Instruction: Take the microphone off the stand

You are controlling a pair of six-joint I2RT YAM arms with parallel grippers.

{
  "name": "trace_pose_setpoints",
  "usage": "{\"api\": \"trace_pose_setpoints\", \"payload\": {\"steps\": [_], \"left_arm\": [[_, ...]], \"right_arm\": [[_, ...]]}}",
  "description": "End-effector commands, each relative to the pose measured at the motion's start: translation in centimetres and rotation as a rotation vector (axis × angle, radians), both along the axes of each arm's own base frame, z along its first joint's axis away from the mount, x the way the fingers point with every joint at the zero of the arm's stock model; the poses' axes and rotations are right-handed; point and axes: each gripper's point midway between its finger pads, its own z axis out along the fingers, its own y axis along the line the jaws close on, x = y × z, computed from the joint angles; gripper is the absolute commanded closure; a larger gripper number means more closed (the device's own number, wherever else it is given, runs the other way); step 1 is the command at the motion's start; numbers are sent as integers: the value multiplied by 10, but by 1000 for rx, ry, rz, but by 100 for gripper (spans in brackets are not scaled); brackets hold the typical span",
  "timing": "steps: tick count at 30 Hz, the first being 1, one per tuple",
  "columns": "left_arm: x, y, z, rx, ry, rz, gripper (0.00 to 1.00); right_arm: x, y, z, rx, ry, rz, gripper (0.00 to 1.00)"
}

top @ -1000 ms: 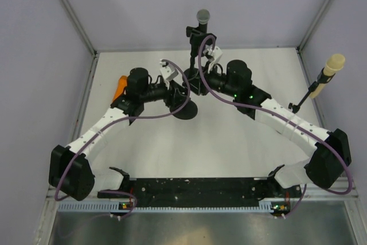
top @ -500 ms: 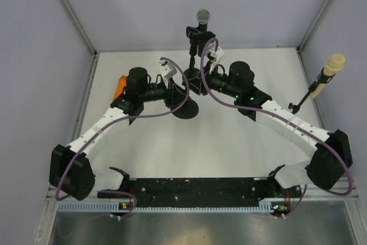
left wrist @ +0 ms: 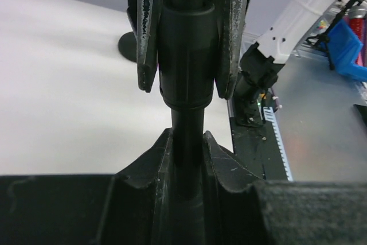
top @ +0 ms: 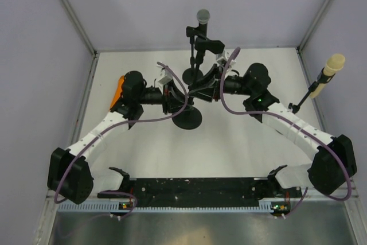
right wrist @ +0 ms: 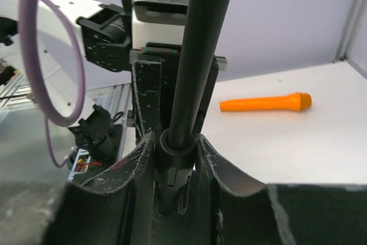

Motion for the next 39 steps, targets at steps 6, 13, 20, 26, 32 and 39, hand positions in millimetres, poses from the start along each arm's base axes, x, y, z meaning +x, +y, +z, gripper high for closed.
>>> {"api": "trace_pose_setpoints", "payload": {"steps": [6, 13, 20, 26, 32, 39], "left_arm": [[-58, 14, 50, -126, -153, -209, 100], [-59, 17, 55, -142, -165, -207, 100], [-54, 21, 61, -164, -190, -163, 100], [-4, 45, 91, -245, -247, 144, 100], [35, 60, 75, -96, -383, 324, 100], [23, 62, 31, 76, -480, 243, 100]], "right_arm": [[10, -27, 35, 70, -178, -48, 51], [14, -33, 37, 69, -193, -83, 38], [-1, -36, 37, 65, -225, -33, 31], [-13, -41, 29, 48, -285, -17, 27], [0, -45, 19, 13, -291, -101, 27], [-7, -47, 28, 37, -306, -100, 27]]}}
